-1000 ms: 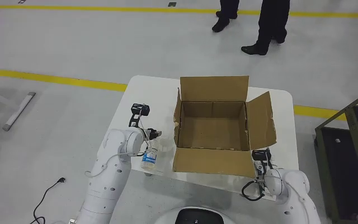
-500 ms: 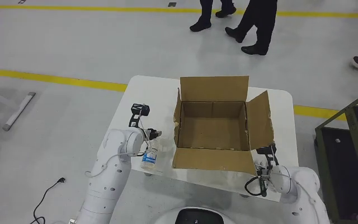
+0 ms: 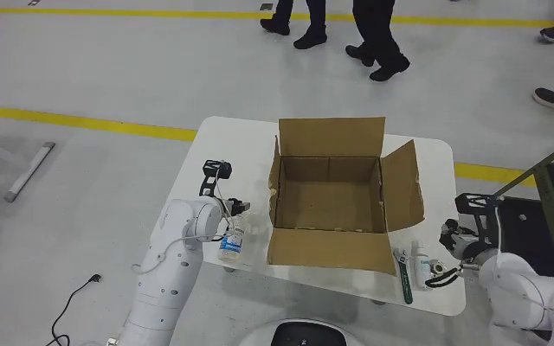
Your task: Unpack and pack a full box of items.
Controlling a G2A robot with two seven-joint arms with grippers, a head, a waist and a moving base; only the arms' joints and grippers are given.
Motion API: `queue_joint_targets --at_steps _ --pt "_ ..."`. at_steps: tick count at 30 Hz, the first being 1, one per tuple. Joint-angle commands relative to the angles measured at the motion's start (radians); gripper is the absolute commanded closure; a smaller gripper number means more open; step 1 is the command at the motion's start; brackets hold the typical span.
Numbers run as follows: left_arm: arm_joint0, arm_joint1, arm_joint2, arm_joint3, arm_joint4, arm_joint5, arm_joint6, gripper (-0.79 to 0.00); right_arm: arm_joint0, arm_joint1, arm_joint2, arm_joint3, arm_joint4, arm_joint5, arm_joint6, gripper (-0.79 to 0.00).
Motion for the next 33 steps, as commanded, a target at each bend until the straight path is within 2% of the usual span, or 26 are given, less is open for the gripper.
queue_joint_targets --at_steps 1,9,14,20,24,31,33 --pt "0.000 0.000 0.000 0.000 0.000 0.000 0.000 -0.785 0.000 0.000 0.018 -0.001 0.032 0.019 0.000 0.000" --pt "0.000 0.000 0.000 0.000 0.000 0.000 0.000 -0.785 0.001 0.000 0.017 -0.003 0.033 0.017 -0.011 0.000" --pt "0.000 0.000 0.000 0.000 0.000 0.000 0.000 -0.785 -0.015 -0.009 0.032 -0.006 0.182 0.056 -0.257 0.000" --pt "0.000 0.000 0.000 0.000 0.000 0.000 0.000 -0.785 -0.073 -0.016 0.118 0.009 0.495 -0.063 -0.475 0.000" --pt "0.000 0.000 0.000 0.000 0.000 0.000 0.000 -0.785 -0.098 -0.013 0.160 0.024 0.639 -0.150 -0.509 0.000" --pt "0.000 0.000 0.000 0.000 0.000 0.000 0.000 -0.785 -0.104 -0.011 0.169 0.023 0.638 -0.156 -0.504 0.000" --pt "0.015 0.002 0.012 0.015 -0.001 -0.042 -0.004 -0.785 -0.104 -0.011 0.169 0.023 0.638 -0.156 -0.504 0.000"
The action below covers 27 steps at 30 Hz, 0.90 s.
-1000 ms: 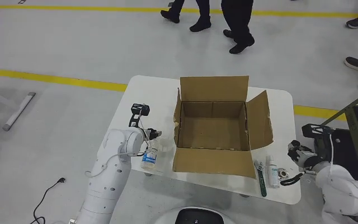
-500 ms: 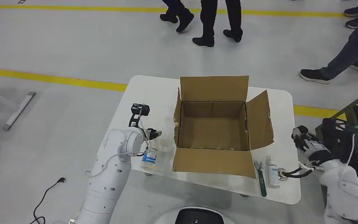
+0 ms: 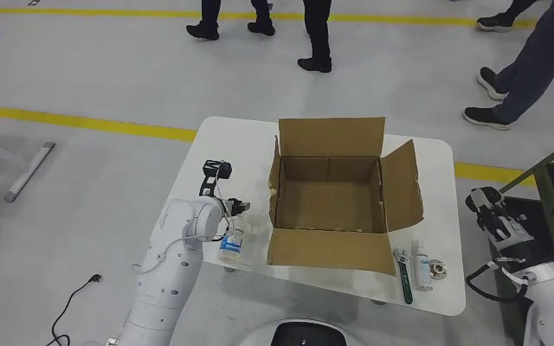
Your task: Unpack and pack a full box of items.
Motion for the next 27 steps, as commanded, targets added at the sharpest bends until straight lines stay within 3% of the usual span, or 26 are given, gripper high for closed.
queue_joint_targets --at_steps 1,10,24,27 --pt "0.005 0.004 0.012 0.011 0.014 -0.056 -0.019 -0.785 0.000 0.000 0.000 0.000 0.000 0.000 0.000 0.000" --pt "-0.030 0.025 0.022 0.107 0.008 -0.317 -0.201 -0.785 0.000 0.000 0.000 0.000 0.000 0.000 0.000 0.000" --pt "-0.033 0.026 0.018 0.112 -0.012 -0.322 -0.207 -0.785 0.000 0.000 0.000 0.000 0.000 0.000 0.000 0.000" --pt "-0.024 0.026 -0.003 0.136 -0.090 -0.315 -0.176 -0.785 0.000 0.000 0.000 0.000 0.000 0.000 0.000 0.000"
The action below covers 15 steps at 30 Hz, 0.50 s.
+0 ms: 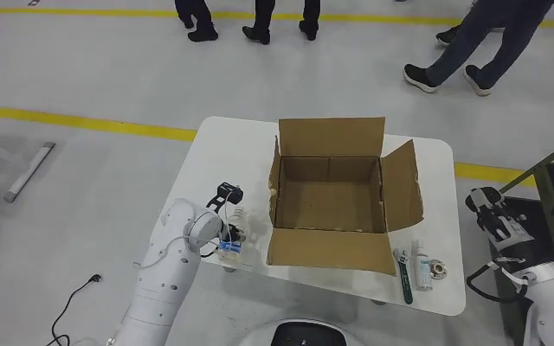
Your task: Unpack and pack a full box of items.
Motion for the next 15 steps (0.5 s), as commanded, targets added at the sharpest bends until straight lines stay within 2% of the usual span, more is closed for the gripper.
queue_joint_targets --at_steps 1,6,9,15 --pt "-0.009 0.001 -0.017 0.021 -0.061 0.000 0.000 -0.785 0.000 0.000 0.000 0.000 0.000 0.000 0.000 0.000" --pt "-0.051 0.006 -0.071 0.128 -0.244 -0.003 -0.046 -0.785 0.000 0.000 0.000 0.000 0.000 0.000 0.000 0.000" --pt "-0.083 0.009 -0.072 0.200 -0.271 -0.003 -0.055 -0.785 0.000 0.000 0.000 0.000 0.000 0.000 0.000 0.000" --pt "-0.129 0.007 -0.024 0.313 -0.251 0.000 -0.006 -0.785 0.000 0.000 0.000 0.000 0.000 0.000 0.000 0.000"
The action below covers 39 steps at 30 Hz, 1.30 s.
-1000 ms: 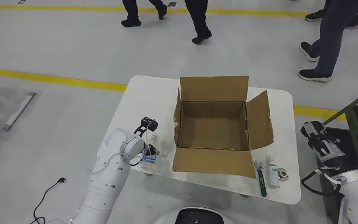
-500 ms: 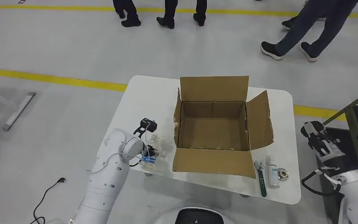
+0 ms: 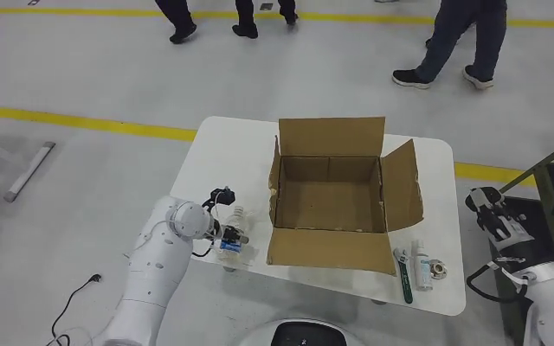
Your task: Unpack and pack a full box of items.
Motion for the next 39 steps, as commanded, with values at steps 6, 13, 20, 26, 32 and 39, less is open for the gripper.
queue_joint_targets --at_steps 6,13,20,26,32,39 --pt "-0.047 -0.005 0.058 0.094 0.023 0.019 0.038 -0.785 0.000 0.000 0.000 0.000 0.000 0.000 0.000 0.000" --pt "-0.081 -0.009 0.103 0.174 0.035 0.025 0.070 -0.785 0.000 0.000 0.000 0.000 0.000 0.000 0.000 0.000" --pt "-0.105 -0.012 0.133 0.232 0.033 0.030 0.095 -0.785 0.000 0.000 0.000 0.000 0.000 0.000 0.000 0.000" --pt "-0.121 -0.013 0.151 0.266 0.028 0.033 0.112 -0.785 0.000 0.000 0.000 0.000 0.000 0.000 0.000 0.000" --pt "-0.132 -0.013 0.166 0.288 0.026 0.039 0.123 -0.717 0.000 0.000 0.000 0.000 0.000 0.000 0.000 0.000" --pt "-0.141 -0.013 0.183 0.310 0.023 0.042 0.136 -0.305 0.000 0.000 0.000 0.000 0.000 0.000 0.000 0.000"
